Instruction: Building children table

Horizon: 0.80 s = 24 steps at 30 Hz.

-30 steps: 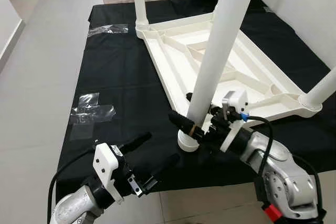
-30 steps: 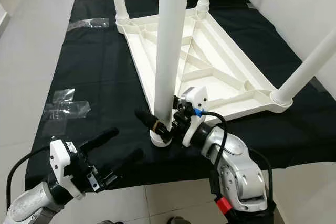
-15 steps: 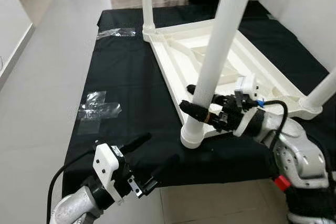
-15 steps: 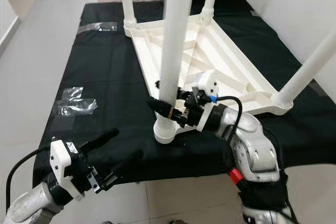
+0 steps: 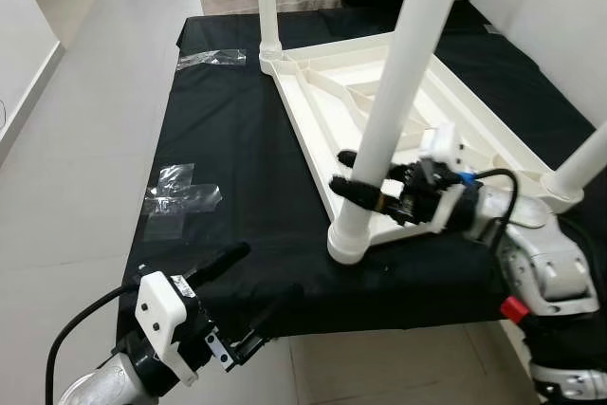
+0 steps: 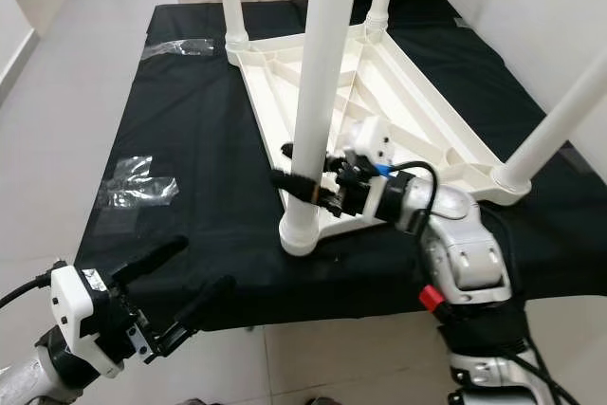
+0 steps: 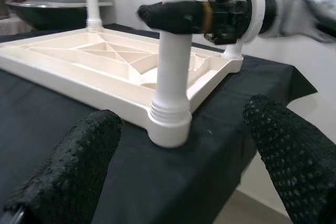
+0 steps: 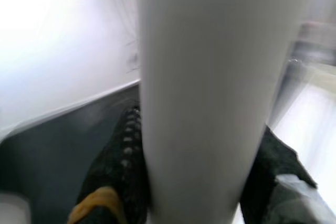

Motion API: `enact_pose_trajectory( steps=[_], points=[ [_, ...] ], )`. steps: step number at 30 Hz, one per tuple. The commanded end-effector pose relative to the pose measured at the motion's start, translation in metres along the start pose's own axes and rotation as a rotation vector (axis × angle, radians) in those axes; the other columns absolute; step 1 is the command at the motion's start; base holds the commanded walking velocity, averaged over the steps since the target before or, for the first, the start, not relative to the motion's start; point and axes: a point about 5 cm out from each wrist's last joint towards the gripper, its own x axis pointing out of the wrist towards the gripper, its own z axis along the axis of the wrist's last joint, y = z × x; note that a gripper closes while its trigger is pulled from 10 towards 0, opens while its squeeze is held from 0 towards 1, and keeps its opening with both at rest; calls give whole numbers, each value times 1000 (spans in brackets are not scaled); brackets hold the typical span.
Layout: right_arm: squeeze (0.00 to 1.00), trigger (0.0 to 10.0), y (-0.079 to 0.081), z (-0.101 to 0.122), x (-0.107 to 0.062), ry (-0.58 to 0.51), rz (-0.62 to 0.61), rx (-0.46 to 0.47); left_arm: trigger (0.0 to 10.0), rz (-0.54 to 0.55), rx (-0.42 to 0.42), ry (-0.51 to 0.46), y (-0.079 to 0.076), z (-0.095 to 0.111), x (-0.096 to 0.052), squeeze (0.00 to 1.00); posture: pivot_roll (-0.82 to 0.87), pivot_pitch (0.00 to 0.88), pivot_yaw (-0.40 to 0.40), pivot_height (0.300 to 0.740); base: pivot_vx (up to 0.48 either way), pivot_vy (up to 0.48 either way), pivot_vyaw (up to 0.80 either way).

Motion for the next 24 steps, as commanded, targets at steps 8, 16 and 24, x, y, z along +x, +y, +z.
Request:
enact_pose_trajectory(
  steps=[8,16,24],
  points=[
    [0,0,16,-65,-71,425,-590,147,10000,5,-65,13,-6,-14,2,0,-1,167,-30,740,0,0,0],
    [1000,10000,-6,-24,-34,182,-431,29,10000,4,-106,14,-6,-18,2,0,-14,168,-20,740,0,0,0],
    [1000,10000,-11,20,-26,8,-87,-13,10000,-4,-115,8,-8,-19,4,0,-6,175,-18,740,0,0,0]
  ],
)
